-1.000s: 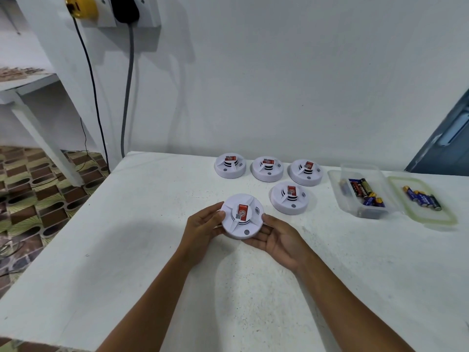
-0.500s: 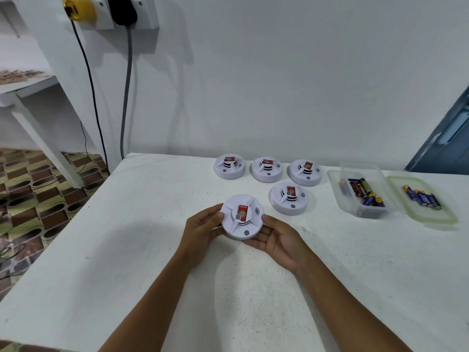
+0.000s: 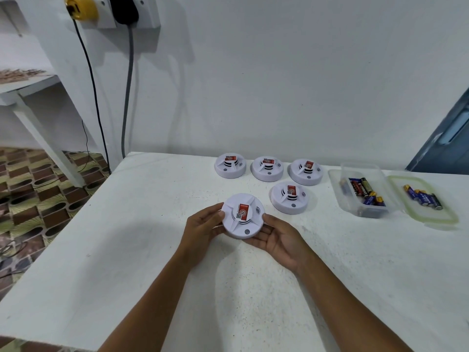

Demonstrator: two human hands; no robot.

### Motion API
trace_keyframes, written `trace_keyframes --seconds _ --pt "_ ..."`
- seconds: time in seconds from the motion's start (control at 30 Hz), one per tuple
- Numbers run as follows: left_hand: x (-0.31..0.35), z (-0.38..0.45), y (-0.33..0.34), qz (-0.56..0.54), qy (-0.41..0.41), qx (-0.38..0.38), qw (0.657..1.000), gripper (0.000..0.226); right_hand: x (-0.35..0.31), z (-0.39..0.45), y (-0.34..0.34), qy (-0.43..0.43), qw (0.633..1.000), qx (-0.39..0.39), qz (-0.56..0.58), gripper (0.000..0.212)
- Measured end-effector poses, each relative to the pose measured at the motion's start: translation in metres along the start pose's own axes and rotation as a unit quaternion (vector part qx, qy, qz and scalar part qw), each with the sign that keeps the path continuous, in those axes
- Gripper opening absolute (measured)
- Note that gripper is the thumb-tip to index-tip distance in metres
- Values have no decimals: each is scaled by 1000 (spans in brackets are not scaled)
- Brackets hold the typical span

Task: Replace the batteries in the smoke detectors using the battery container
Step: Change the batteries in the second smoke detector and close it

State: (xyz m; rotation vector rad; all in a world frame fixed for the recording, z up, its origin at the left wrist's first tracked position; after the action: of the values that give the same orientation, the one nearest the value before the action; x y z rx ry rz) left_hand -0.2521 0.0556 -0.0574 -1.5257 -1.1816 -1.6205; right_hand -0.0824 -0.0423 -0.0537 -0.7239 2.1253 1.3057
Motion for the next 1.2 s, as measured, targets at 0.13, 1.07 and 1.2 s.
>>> trace_keyframes --seconds 0.13,1.07,1.2 --pt "0 0 0 -8 -2 -2 1000 25 0 0 0 0 1000 2 2 44" --pt "2 -3 2 2 3 5 1000 22 1 0 -3 -4 1000 8 2 48" --pt "2 -2 2 4 3 6 1000 22 1 0 -3 -5 1000 7 2 49"
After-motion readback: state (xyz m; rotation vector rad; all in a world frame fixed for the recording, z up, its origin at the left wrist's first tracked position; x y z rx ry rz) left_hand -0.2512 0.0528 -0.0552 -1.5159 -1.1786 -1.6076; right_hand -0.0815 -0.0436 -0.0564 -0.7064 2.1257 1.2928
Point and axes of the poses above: each hand's wrist, its own z-axis towards the middle knuckle, its own y-axis out of the palm, x = y × z, the point moved 1 cm from there along z, towards the middle knuckle, and after that the axes turned 5 degrees about x, right-handed, at the moved point
